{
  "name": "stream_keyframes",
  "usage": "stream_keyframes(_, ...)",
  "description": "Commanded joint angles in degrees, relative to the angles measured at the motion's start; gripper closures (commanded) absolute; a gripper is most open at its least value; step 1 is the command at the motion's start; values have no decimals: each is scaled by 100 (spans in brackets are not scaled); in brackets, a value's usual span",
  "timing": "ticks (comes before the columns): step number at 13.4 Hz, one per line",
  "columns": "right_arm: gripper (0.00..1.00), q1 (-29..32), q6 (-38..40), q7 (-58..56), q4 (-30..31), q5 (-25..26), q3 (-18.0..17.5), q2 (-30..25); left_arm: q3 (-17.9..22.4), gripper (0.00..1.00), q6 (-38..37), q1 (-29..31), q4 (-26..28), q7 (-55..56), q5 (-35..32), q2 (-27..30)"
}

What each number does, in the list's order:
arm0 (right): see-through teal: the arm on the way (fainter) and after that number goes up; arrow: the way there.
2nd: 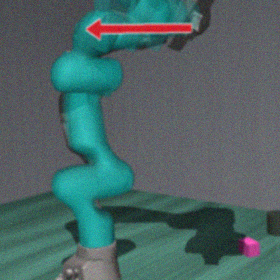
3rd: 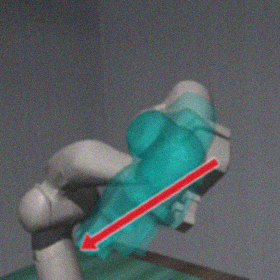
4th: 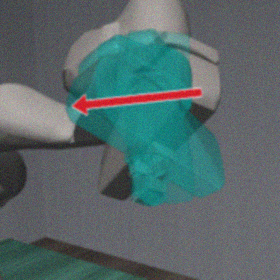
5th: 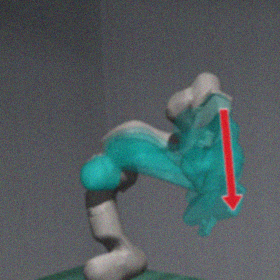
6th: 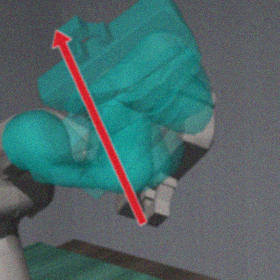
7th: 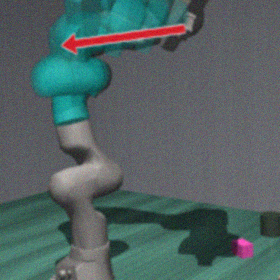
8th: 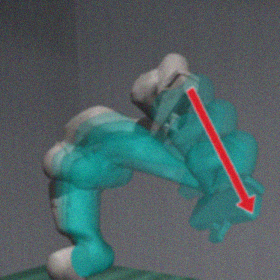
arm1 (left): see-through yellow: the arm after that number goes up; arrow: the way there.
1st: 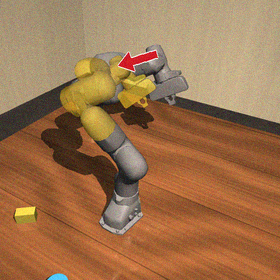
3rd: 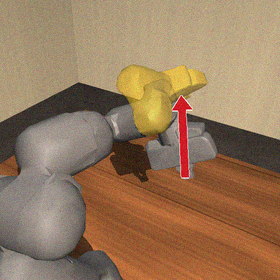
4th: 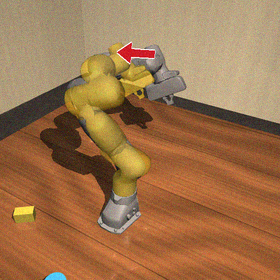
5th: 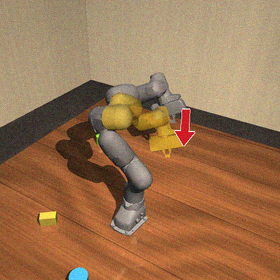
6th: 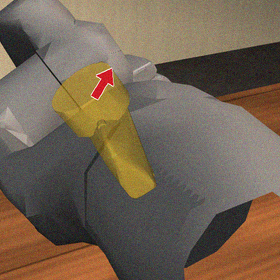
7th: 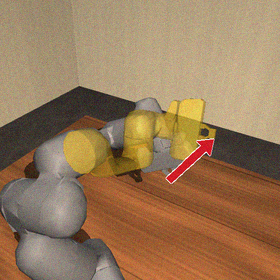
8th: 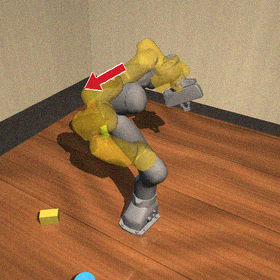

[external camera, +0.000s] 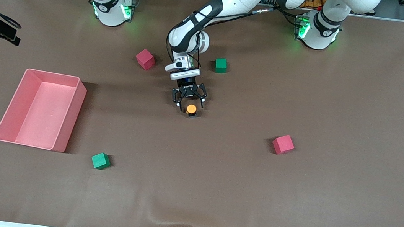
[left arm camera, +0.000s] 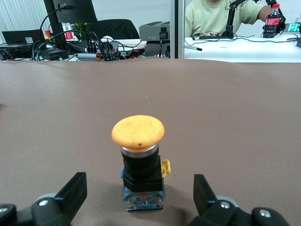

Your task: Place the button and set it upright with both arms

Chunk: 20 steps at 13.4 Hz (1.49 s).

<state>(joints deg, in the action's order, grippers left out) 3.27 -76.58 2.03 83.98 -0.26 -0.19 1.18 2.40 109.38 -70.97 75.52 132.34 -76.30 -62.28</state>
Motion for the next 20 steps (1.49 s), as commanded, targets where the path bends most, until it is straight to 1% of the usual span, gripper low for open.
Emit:
stream_keyframes(1,0,-11,29,87,13,-62,-7,-13,-29,0,-188,-153,-116,108,0,5)
stream_keyframes(3,0,-11,29,87,13,-62,-7,-13,-73,0,-312,-268,-116,64,342,146)
stream_keyframes(5,0,-2,47,78,13,-62,-7,-13,-222,0,-391,-286,-116,-215,816,426)
stream_keyframes(9,0,-20,29,122,5,-62,-25,-13,-232,0,-462,-216,-125,-1602,2020,1155)
stream_keyframes(10,0,-46,12,131,5,-62,-25,-13,-223,0,-462,-163,-125,-1945,2197,1322)
stream_keyframes(13,0,-55,20,140,5,-62,-16,-13,-232,0,-444,205,-134,-2842,2750,1823)
stream_keyframes(15,0,-55,29,140,5,-62,-16,-13,-249,0,-427,530,-134,-3440,2953,2148)
stream_keyframes(20,0,-55,-15,140,5,-62,-16,-13,-249,0,-84,1575,-143,-5118,4129,2904)
